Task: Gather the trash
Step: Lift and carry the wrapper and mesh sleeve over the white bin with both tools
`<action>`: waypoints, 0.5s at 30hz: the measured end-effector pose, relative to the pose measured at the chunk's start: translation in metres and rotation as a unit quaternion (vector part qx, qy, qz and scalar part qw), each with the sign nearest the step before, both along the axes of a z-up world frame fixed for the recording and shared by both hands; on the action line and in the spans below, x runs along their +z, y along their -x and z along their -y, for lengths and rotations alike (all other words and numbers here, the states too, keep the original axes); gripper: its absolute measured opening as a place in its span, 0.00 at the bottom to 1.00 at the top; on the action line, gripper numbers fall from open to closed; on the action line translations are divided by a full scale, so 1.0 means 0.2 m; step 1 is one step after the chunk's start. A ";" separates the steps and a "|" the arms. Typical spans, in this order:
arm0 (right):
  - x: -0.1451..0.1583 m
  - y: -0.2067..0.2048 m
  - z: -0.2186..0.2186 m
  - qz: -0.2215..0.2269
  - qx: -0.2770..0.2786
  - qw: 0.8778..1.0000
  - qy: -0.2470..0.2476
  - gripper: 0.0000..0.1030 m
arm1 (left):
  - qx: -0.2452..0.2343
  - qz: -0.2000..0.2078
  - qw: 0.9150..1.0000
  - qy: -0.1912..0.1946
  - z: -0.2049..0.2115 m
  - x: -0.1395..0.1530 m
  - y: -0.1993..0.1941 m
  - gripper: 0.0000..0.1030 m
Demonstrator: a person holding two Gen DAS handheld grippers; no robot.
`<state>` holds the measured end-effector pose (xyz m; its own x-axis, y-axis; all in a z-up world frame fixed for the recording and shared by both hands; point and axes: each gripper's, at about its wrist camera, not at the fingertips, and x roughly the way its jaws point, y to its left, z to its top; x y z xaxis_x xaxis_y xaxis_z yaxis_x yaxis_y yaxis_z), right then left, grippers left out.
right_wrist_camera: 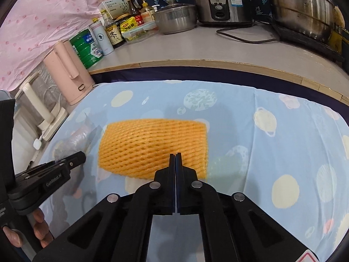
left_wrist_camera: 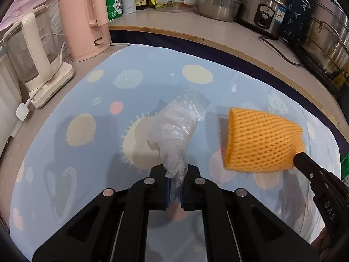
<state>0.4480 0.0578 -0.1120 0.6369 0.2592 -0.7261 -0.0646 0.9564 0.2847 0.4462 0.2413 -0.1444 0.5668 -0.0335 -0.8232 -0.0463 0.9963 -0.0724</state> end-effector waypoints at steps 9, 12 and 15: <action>0.06 0.23 0.04 0.010 0.010 1.000 -0.026 0.01 | -0.015 0.002 0.999 0.028 -0.01 0.05 0.31 0.05; 0.08 0.23 0.04 0.008 0.014 1.000 -0.021 0.02 | -0.010 0.004 0.999 0.038 -0.05 0.07 0.39 0.05; 0.10 0.19 0.03 0.016 0.004 1.000 -0.014 0.18 | -0.002 0.004 0.999 0.051 -0.09 0.08 0.43 0.05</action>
<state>0.4098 0.0521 -0.0913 0.6571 0.2842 -0.6982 -0.0826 0.9478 0.3081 0.3594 0.2588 -0.1288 0.5728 -0.1196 -0.8109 -0.0418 0.9837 -0.1746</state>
